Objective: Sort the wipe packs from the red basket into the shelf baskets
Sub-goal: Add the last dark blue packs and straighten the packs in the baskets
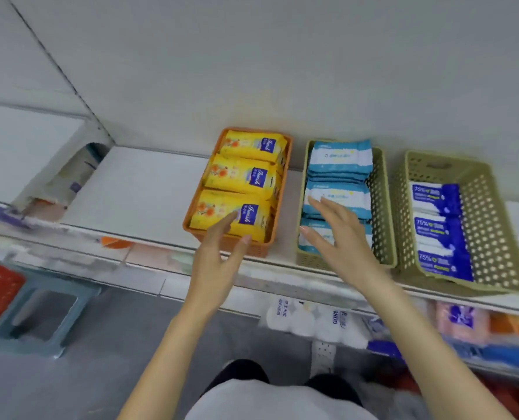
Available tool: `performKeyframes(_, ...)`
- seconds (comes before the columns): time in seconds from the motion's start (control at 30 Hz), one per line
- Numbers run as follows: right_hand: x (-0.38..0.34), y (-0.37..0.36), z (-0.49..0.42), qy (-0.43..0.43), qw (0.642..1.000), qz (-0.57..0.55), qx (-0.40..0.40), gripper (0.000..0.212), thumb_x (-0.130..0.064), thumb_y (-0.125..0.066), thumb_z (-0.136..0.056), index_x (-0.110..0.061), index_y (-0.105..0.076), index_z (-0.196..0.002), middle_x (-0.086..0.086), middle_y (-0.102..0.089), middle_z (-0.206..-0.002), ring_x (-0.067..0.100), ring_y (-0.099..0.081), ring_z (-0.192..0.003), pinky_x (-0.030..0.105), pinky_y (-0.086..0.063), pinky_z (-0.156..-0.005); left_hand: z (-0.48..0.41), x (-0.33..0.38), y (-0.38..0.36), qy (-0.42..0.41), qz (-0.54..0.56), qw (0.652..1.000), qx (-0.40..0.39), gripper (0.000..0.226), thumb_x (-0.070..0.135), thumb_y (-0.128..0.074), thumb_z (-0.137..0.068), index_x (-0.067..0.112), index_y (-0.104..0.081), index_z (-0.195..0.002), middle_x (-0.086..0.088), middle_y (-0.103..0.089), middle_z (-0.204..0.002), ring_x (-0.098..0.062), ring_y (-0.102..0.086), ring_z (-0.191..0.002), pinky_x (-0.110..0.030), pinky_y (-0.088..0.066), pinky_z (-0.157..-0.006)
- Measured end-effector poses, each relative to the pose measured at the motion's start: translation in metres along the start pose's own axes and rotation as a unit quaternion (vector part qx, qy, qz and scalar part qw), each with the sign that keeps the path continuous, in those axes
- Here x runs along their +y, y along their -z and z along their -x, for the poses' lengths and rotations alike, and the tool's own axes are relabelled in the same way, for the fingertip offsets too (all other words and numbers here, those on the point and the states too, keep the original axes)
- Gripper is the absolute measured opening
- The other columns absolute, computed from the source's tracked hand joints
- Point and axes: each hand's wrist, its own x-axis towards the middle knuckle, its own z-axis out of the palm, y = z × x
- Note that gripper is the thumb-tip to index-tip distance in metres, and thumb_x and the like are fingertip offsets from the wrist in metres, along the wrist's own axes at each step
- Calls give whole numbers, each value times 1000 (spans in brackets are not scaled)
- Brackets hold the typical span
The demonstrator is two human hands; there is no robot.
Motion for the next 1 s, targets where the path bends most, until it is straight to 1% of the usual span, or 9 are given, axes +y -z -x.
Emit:
performKeyframes(0.1, -14, -12, 19, -46, 997, -13, 58, 55, -45, -49, -94, -35, -31, -145, -1, -30, -152, 18, -22, -141, 42, -19, -116, -8, -7, 34, -45, -33, 997, -48, 44, 34, -59, -91, 32, -49, -134, 11, -53, -133, -9, -52, -121, -25, -41, -98)
performKeyframes(0.23, -34, -11, 48, -68, 991, -7, 118, 56, -46, -51, -93, -31, -35, -145, 2, -37, -149, 21, -30, -139, 47, -25, -113, -7, 1, 66, -81, -33, 994, -71, 48, 36, -59, -91, 26, -49, -136, 8, -54, -134, -10, -53, -119, -28, -42, -97)
performKeyframes(0.33, -41, 3, 72, -81, 984, -22, 159, 57, -48, -52, -92, -28, -38, -143, 2, -42, -146, 21, -35, -135, 47, -28, -111, -4, 12, 76, -105, -30, 990, -85, 50, 40, -59, -90, 26, -48, -136, 7, -55, -132, -8, -53, -120, -22, -42, -93)
performKeyframes(0.43, -38, 24, 99, -83, 979, -31, 182, 53, -41, -54, -93, -26, -40, -142, 1, -45, -142, 19, -38, -131, 47, -31, -109, 3, 28, 83, -132, -22, 988, -73, 48, 41, -57, -90, 26, -49, -135, 8, -55, -132, -4, -52, -118, -19, -42, -91)
performKeyframes(0.6, -30, 67, 138, -71, 975, -41, 207, 54, -38, -54, -92, -25, -40, -143, -9, -43, -141, 5, -35, -132, 28, -28, -109, 19, 56, 86, -159, 0, 987, -21, 39, 24, -53, -96, 26, -47, -134, 16, -50, -128, 4, -46, -116, -14, -37, -97)
performKeyframes(0.7, -23, 79, 134, -61, 981, -4, 185, 55, -38, -54, -93, -23, -39, -143, -4, -41, -145, 8, -34, -135, 25, -25, -108, 4, 57, 76, -174, -70, 981, -40, 43, 28, -48, -98, 21, -42, -141, 12, -44, -135, -4, -41, -124, -21, -33, -101)
performKeyframes(0.8, -21, 72, 105, -36, 992, 38, 117, 59, -40, -51, -94, -20, -33, -147, 2, -35, -151, 15, -28, -140, 33, -22, -115, -25, 45, 59, -197, -182, 960, -81, 50, 33, -41, -101, 19, -31, -148, -2, -28, -155, -16, -25, -142, -30, -21, -113)
performKeyframes(0.87, -26, 56, 77, -28, 995, 49, 80, 61, -41, -50, -95, -19, -30, -148, 5, -32, -153, 17, -25, -142, 36, -22, -116, -45, 33, 51, -188, -249, 943, -117, 54, 37, -36, -101, 20, -24, -151, -5, -15, -160, -21, -14, -147, -36, -14, -117)
performKeyframes(1.0, -48, 10, 22, -25, 999, 34, -10, 65, -42, -49, -96, -23, -22, -151, 2, -17, -159, 18, -13, -146, 35, -15, -117, -84, 1, 52, -175, -413, 871, -200, 59, 46, -26, -101, 24, -9, -153, -2, 3, -161, -21, 0, -149, -45, -7, -118)
